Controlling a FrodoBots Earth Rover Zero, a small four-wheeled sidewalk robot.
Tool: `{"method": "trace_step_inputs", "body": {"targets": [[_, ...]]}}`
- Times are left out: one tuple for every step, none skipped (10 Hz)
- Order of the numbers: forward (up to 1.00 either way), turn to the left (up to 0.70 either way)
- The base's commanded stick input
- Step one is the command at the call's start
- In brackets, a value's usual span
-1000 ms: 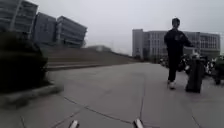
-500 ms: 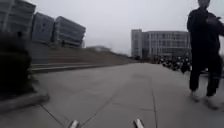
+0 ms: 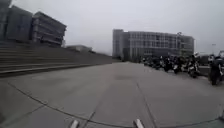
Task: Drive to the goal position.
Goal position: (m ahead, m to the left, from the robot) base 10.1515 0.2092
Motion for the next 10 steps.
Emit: {"method": "trace_step_inputs", "body": {"targets": [[1.0, -0.11], [1.0, 0.01], [1.0, 0.01], [1.0, 0.01], [1.0, 0.01], [1.0, 0.01], [1.0, 0.01], [1.0, 0.01], [1.0, 0.01], [1.0, 0.01]]}}
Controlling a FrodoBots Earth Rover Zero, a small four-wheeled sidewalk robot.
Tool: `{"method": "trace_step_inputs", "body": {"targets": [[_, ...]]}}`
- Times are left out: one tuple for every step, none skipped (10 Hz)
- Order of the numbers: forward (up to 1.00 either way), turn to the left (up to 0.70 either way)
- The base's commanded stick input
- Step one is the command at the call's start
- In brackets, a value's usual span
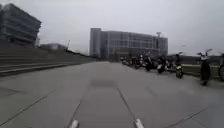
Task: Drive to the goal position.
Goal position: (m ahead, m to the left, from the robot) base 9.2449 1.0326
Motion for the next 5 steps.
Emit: {"method": "trace_step_inputs", "body": {"targets": [[1.0, 0.01], [1.0, 0.01], [1.0, 0.01], [1.0, 0.01], [1.0, 0.01]]}}
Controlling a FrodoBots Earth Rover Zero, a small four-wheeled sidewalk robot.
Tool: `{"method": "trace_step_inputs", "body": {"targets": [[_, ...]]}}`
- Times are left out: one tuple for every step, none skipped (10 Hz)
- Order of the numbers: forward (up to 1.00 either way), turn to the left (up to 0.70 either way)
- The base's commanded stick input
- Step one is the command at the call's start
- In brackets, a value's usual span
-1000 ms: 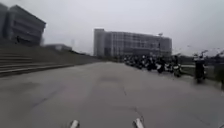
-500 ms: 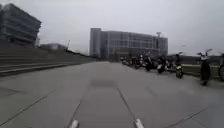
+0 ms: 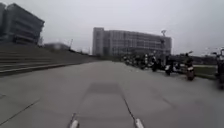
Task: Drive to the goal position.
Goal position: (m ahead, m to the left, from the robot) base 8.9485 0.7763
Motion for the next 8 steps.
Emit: {"method": "trace_step_inputs", "body": {"targets": [[1.0, 0.01], [1.0, 0.01], [1.0, 0.01], [1.0, 0.01], [1.0, 0.01], [1.0, 0.01], [1.0, 0.01], [1.0, 0.01]]}}
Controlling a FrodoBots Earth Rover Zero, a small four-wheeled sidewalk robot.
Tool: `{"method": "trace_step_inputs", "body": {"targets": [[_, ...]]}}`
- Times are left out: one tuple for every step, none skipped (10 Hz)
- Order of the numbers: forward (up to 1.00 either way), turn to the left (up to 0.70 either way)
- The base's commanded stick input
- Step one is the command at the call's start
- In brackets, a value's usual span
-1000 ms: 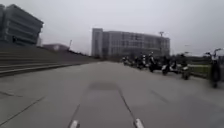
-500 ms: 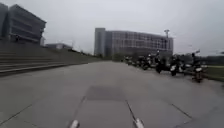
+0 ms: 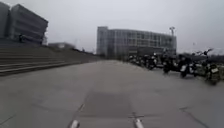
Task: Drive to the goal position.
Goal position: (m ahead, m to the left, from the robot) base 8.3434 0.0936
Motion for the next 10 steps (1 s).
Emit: {"method": "trace_step_inputs", "body": {"targets": [[1.0, 0.01], [1.0, 0.01], [1.0, 0.01], [1.0, 0.01], [1.0, 0.01], [1.0, 0.01], [1.0, 0.01], [1.0, 0.01], [1.0, 0.01], [1.0, 0.01]]}}
